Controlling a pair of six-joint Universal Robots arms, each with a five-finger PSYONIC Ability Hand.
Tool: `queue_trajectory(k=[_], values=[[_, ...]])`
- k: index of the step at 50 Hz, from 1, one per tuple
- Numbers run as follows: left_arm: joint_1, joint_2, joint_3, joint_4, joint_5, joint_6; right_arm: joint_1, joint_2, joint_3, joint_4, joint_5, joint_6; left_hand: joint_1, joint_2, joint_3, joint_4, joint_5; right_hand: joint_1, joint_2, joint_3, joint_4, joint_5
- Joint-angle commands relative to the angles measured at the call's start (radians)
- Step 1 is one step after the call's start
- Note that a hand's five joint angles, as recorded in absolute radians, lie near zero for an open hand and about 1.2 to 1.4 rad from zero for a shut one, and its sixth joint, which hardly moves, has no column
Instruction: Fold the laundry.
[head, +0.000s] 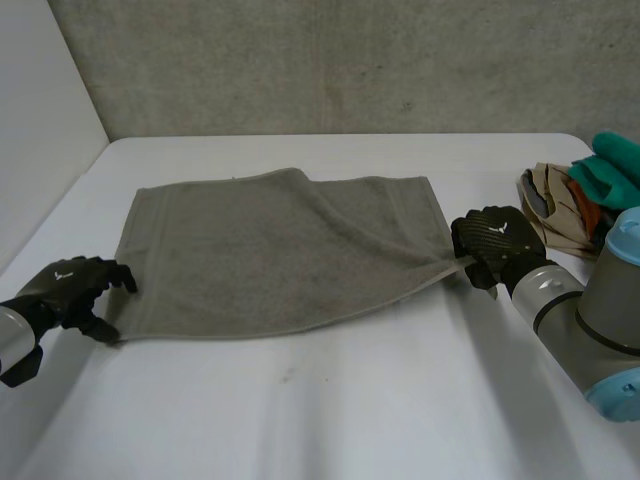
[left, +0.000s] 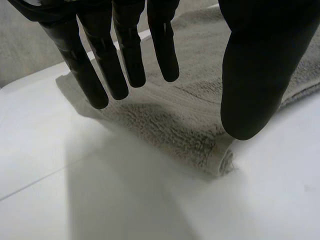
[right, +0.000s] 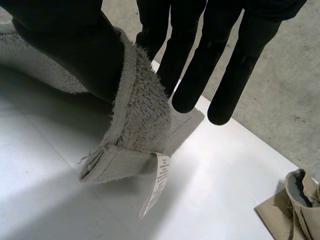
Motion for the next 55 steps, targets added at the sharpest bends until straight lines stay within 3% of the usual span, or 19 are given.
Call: queue_trajectory(k=[1,13,25,37,49,55], values=[[-0.026,-0.015,0.001,0.041,-0.02,-0.007,-0.003,-0.001,0.0,-0.001,0.0,-0.004,0.156,0.158,0.157,0.154,0.154,0.267,0.217,0.206,0.199,0.198],[-0.069,-0.023,0.01,0.017,-0.046,0.025,-0.011,-0.015,0.0,0.0,0.002,-0.004,0.174,0.176,0.175,0.172,0.172,0.267,0.217,0.206,0.199,0.198],[-0.053,0.097,-0.028,-0.094,-0.055,0.026,-0.011,-0.014,0.0,0.0,-0.002,-0.012,0.086,0.088,0.087,0.084,0.084,0.267,0.217,0.206,0.199,0.198],[-0.033,-0.001,-0.002,-0.054,-0.046,0.106,-0.006,-0.008,0.0,0.002,0.0,-0.017,0.086,0.088,0.087,0.084,0.084,0.267,0.217,0.206,0.199,0.198],[-0.045,-0.073,0.052,-0.042,-0.05,0.115,-0.011,-0.006,0.002,0.002,0.0,-0.017,0.109,0.111,0.11,0.107,0.107,0.267,0.217,0.206,0.199,0.198],[-0.057,-0.096,0.073,-0.009,-0.058,0.111,-0.011,-0.008,0.0,0.0,0.002,-0.018,0.279,0.281,0.28,0.277,0.277,0.267,0.217,0.206,0.199,0.198]])
